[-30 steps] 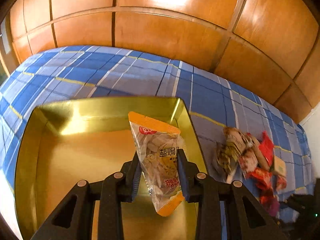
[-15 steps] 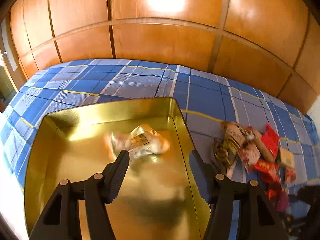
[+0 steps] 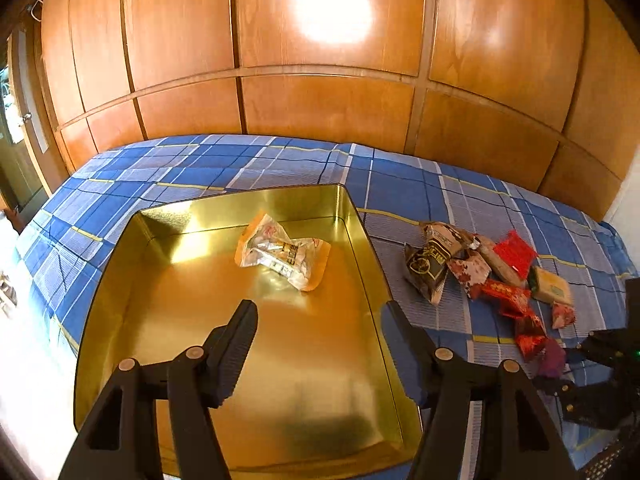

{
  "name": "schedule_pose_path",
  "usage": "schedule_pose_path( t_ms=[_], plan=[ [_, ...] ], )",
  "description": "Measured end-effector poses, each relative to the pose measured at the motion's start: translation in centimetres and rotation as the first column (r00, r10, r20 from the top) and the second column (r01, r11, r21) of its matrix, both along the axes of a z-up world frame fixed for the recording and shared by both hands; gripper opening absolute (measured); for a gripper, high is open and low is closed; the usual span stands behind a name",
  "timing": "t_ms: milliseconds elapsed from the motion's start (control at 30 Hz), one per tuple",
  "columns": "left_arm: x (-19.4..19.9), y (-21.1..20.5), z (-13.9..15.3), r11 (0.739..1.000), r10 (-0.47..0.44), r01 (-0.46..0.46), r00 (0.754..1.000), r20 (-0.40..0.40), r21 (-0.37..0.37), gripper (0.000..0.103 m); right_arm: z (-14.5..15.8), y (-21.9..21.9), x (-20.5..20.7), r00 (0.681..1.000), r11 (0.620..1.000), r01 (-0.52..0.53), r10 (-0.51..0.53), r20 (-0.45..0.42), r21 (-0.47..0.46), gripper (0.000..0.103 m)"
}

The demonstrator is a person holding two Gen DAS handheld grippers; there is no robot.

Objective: Organize snacks
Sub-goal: 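Carry the purple pouch to the gold tray and release it with the right gripper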

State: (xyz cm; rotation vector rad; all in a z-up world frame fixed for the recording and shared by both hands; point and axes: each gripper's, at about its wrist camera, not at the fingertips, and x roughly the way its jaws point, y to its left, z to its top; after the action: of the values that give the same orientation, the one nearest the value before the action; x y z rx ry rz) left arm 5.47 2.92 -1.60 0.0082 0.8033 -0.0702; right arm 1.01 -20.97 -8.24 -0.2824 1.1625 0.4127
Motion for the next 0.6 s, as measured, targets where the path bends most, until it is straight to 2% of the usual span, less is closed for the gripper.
schedule_pose_path(
  t_ms=[500, 600],
  plan=[
    [-1.3, 2.7, -0.6, 0.997, 0.068, -0.068, 0.998, 0.002, -0.022, 0.068, 0.6, 2.0, -2.0, 0.996, 0.995, 0.093, -0.093, 0.013, -0.047, 0.036],
    [-1.4, 3.5, -0.8, 0.996, 0.086, -0.086, 0.996, 0.001, -0.030, 0.069, 1.0, 2.4, -2.6, 0.994, 0.994, 0.108, -0.108, -0.007, -0.025, 0.036]
  ],
)
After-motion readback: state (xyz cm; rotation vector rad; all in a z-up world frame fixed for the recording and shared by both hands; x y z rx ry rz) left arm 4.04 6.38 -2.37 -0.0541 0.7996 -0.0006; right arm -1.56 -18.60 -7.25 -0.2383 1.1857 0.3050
